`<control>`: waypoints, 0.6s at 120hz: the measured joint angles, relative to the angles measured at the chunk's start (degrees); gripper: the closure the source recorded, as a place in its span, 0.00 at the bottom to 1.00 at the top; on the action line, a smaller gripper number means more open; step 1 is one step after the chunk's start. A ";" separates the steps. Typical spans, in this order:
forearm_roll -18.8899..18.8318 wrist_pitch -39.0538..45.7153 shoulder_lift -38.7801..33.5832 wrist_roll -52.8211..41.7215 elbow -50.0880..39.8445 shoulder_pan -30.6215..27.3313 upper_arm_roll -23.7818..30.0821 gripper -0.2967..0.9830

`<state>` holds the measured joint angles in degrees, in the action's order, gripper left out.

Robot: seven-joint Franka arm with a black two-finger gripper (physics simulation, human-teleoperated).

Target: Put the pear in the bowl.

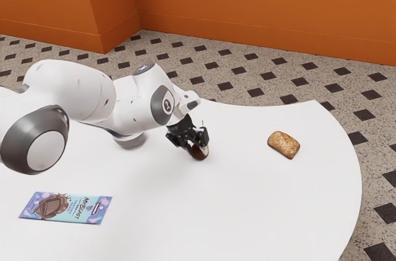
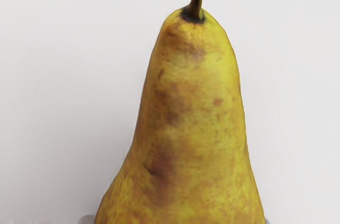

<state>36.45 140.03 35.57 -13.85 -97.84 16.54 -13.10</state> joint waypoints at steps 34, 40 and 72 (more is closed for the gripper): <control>-0.27 -0.12 -1.45 0.17 -0.05 0.08 -0.19 0.57; -0.41 -0.21 -2.43 0.28 -0.19 0.08 -0.27 0.58; -1.15 -0.99 -6.46 0.72 -0.42 0.09 -5.50 0.60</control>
<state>35.29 139.03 29.11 -13.13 -98.27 16.62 -18.60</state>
